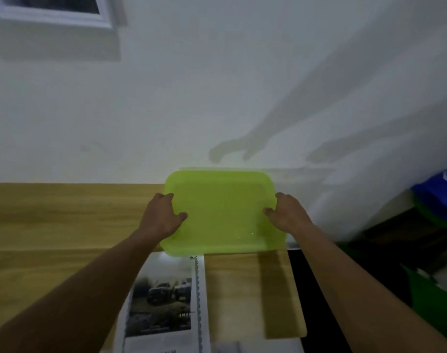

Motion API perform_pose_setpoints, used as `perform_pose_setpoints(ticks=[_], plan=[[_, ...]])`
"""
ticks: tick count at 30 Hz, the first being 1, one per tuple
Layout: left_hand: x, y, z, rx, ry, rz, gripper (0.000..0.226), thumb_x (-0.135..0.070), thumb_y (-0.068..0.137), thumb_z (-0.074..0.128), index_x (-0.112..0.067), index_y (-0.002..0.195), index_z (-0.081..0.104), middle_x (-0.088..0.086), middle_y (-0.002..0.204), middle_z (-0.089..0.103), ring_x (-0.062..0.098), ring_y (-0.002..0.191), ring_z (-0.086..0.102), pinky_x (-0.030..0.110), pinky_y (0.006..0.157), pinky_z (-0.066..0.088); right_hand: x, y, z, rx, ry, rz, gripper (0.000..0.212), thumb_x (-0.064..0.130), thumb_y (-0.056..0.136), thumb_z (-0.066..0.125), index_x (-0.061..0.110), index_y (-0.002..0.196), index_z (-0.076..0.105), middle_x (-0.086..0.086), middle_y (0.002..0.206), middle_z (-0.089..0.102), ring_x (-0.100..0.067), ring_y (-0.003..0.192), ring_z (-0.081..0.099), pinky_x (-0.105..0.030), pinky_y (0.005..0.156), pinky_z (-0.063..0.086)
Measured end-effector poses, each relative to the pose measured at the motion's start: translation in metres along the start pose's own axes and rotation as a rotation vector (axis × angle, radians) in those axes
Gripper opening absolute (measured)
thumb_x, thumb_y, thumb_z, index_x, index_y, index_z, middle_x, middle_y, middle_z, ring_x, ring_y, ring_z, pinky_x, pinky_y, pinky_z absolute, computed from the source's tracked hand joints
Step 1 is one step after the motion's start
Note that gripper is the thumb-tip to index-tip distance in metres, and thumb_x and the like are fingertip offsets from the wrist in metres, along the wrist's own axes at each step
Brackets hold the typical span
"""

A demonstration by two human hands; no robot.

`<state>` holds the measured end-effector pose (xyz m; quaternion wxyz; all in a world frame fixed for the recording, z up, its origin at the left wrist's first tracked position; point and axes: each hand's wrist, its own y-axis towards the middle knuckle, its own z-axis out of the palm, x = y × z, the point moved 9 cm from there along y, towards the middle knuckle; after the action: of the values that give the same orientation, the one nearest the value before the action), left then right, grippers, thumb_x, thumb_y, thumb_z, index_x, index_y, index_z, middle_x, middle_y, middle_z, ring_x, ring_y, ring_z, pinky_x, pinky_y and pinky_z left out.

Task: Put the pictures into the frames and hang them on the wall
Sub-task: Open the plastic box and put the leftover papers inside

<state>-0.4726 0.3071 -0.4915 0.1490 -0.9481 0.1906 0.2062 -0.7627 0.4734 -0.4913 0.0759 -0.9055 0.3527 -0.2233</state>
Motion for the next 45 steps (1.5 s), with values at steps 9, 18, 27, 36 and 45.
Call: perform_pose_setpoints(ticks=[9,18,27,36,45], plan=[[0.039,0.016,0.037,0.030,-0.080,-0.227,0.076,-0.043,0.068,0.084,-0.002,0.123,0.052,0.016,0.117,0.061,0.035,0.105,0.058,0.042,0.083,0.052,-0.040,0.012,0.040,0.062,0.199,0.116,0.048,0.042,0.086,0.069,0.007,0.117,0.061,-0.013,0.118,0.065,-0.030,0.107,0.061,-0.030,0.078,0.049],[0.045,0.014,0.006,-0.090,-0.235,-0.226,0.088,-0.041,0.052,0.092,-0.009,0.125,0.057,0.013,0.114,0.065,0.034,0.103,0.061,0.040,0.081,0.053,-0.026,0.012,0.014,-0.058,0.348,0.114,0.049,0.029,0.080,0.079,0.006,0.119,0.060,-0.014,0.116,0.066,-0.032,0.105,0.062,-0.035,0.080,0.051],[0.102,-0.010,-0.085,-0.050,-0.512,-0.165,0.109,-0.016,0.050,0.095,-0.018,0.144,0.042,0.003,0.117,0.064,0.021,0.103,0.059,0.033,0.086,0.049,0.060,-0.029,0.009,0.001,0.545,-0.054,0.080,0.021,0.071,0.087,0.018,0.142,0.049,-0.005,0.112,0.064,-0.017,0.089,0.059,-0.026,0.071,0.045],[0.285,-0.029,-0.161,0.014,-0.576,-0.165,0.122,-0.027,0.032,0.094,-0.030,0.144,0.043,0.000,0.111,0.070,0.020,0.100,0.065,0.041,0.091,0.053,0.233,-0.074,0.102,0.141,0.552,-0.129,0.097,0.021,0.072,0.087,0.016,0.152,0.033,-0.003,0.098,0.059,-0.018,0.087,0.057,-0.025,0.067,0.044],[0.460,-0.011,-0.191,0.026,-0.454,-0.244,0.114,-0.031,0.041,0.095,-0.027,0.143,0.044,0.005,0.123,0.065,0.026,0.106,0.060,0.042,0.086,0.052,0.370,-0.082,0.234,0.259,0.516,-0.086,0.086,0.019,0.074,0.086,0.016,0.147,0.041,-0.004,0.132,0.059,-0.022,0.111,0.057,-0.037,0.092,0.049]])
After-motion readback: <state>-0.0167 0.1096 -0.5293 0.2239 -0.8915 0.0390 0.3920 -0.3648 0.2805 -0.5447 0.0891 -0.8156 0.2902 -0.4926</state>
